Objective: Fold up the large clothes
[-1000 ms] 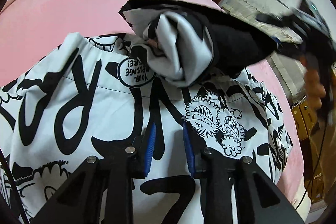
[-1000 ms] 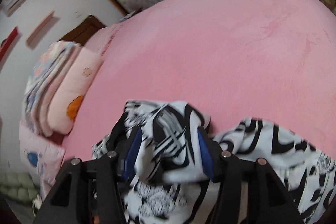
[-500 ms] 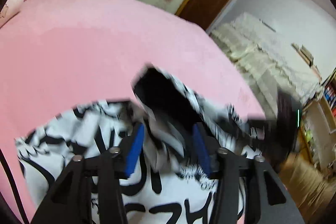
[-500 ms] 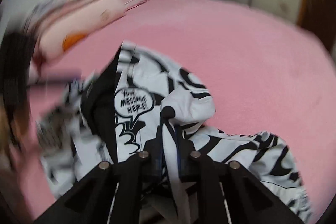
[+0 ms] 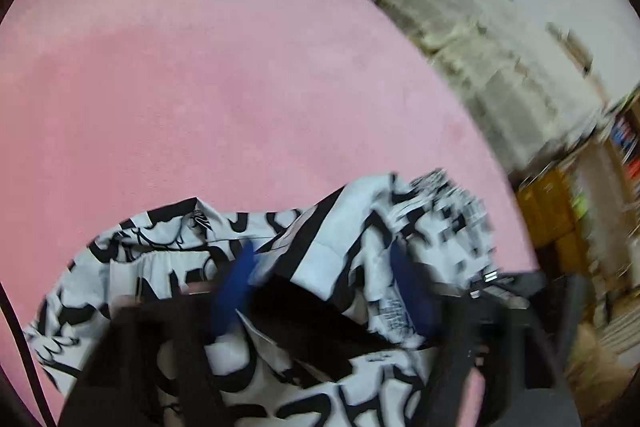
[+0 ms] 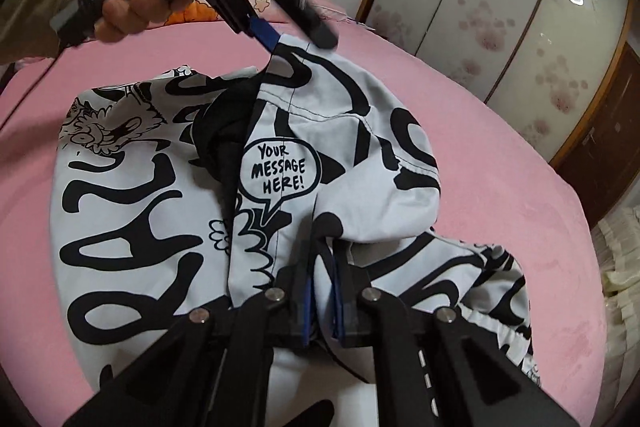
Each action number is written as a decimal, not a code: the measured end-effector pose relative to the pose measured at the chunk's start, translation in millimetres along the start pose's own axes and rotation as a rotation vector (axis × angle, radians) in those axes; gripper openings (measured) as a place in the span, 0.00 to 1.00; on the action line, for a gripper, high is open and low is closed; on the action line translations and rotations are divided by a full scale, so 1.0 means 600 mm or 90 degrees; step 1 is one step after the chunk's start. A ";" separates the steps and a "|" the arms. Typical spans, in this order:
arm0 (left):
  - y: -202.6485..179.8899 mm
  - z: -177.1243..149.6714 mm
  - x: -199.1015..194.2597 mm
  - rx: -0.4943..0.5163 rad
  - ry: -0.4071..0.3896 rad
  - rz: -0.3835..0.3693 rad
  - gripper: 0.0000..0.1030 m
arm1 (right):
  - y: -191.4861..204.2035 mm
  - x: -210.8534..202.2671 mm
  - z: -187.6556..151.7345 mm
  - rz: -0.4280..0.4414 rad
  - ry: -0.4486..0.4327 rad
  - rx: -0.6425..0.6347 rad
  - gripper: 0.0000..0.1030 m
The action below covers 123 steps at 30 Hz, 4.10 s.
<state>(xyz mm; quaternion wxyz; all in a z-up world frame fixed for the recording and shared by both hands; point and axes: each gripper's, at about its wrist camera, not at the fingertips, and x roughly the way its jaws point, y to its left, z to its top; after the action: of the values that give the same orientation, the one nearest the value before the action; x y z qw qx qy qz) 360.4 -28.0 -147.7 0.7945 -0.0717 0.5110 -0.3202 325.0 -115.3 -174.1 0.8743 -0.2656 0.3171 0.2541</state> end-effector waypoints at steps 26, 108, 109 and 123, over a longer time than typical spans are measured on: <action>-0.078 -0.420 -0.064 -0.034 -0.023 -0.027 0.19 | 0.051 -0.165 -0.135 0.079 0.049 0.302 0.21; -0.140 -0.408 -0.053 -0.081 -0.065 0.056 0.30 | 0.073 -0.137 -0.142 0.061 0.056 0.422 0.12; -0.143 -0.406 -0.068 -0.075 -0.067 0.057 0.35 | 0.073 -0.156 -0.138 0.040 0.055 0.399 0.13; -0.202 -0.262 -0.093 -0.041 -0.197 0.111 0.51 | 0.039 -0.156 -0.006 -0.043 -0.039 0.360 0.27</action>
<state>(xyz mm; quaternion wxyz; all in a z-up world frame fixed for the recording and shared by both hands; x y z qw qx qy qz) 157.8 -57.0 -124.9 0.8858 -0.1009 0.3968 -0.2183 246.3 -126.2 -118.8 0.9308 -0.0135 0.3397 0.1345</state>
